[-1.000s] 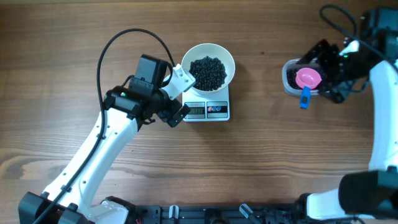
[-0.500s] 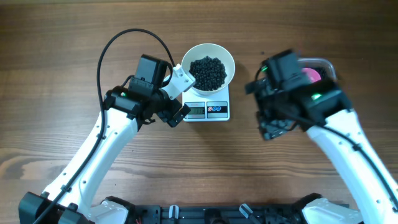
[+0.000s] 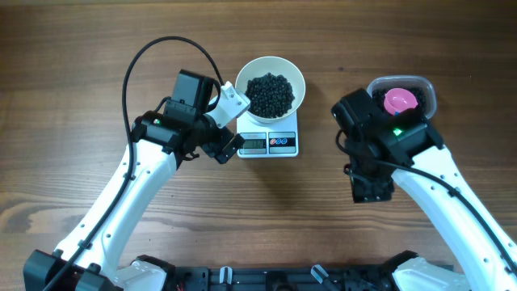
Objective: Scoop item into bowl and weigh 150g on scale
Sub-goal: 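Release the pink scoop in the tub and raise the right gripper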
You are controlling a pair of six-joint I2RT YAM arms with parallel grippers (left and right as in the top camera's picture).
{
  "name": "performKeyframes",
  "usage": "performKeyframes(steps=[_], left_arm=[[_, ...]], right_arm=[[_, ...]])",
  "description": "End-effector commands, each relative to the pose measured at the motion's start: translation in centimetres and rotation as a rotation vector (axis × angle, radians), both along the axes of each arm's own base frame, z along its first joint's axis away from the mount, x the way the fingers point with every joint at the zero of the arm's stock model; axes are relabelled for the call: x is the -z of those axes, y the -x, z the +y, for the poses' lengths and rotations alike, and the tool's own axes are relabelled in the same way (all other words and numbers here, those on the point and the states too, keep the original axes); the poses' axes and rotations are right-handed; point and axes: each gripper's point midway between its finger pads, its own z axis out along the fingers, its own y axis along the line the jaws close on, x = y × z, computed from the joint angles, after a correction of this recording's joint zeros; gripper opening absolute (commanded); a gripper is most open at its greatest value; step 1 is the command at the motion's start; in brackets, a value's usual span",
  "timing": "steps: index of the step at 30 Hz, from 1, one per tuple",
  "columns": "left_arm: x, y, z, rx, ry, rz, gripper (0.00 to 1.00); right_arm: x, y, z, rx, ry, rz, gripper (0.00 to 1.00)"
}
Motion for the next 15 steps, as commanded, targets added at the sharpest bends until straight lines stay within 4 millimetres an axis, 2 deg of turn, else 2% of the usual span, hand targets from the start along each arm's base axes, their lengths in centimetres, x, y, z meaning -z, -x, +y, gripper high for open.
performKeyframes(steps=[1, 4, 6, 8, 10, 15], left_arm=[[-0.2, 0.2, -0.1, 0.02, 0.006, -0.005, 1.0], [-0.2, 0.2, -0.1, 0.02, 0.006, -0.004, 1.0], [-0.2, 0.2, -0.1, 0.02, 0.006, -0.004, 1.0], [-0.2, 0.2, -0.1, 0.02, 0.006, -0.004, 1.0], [-0.2, 0.2, -0.1, 0.02, 0.006, -0.005, 1.0], [-0.2, 0.2, -0.1, 0.02, 0.006, -0.004, 1.0]], right_arm=[[-1.6, 0.8, -2.5, 0.099, 0.078, -0.081, 0.75], [-2.5, 1.3, -3.8, 0.106, 0.094, -0.157, 0.74], [-2.4, 1.9, -4.3, 0.117, 0.073, -0.194, 0.74], [-2.0, 2.1, -4.4, 0.124, 0.052, -0.233, 0.73], [-0.7, 1.9, -4.8, 0.137, 0.026, -0.311, 0.7], [1.0, 1.1, -5.5, 0.153, 0.048, -0.397, 0.66]])
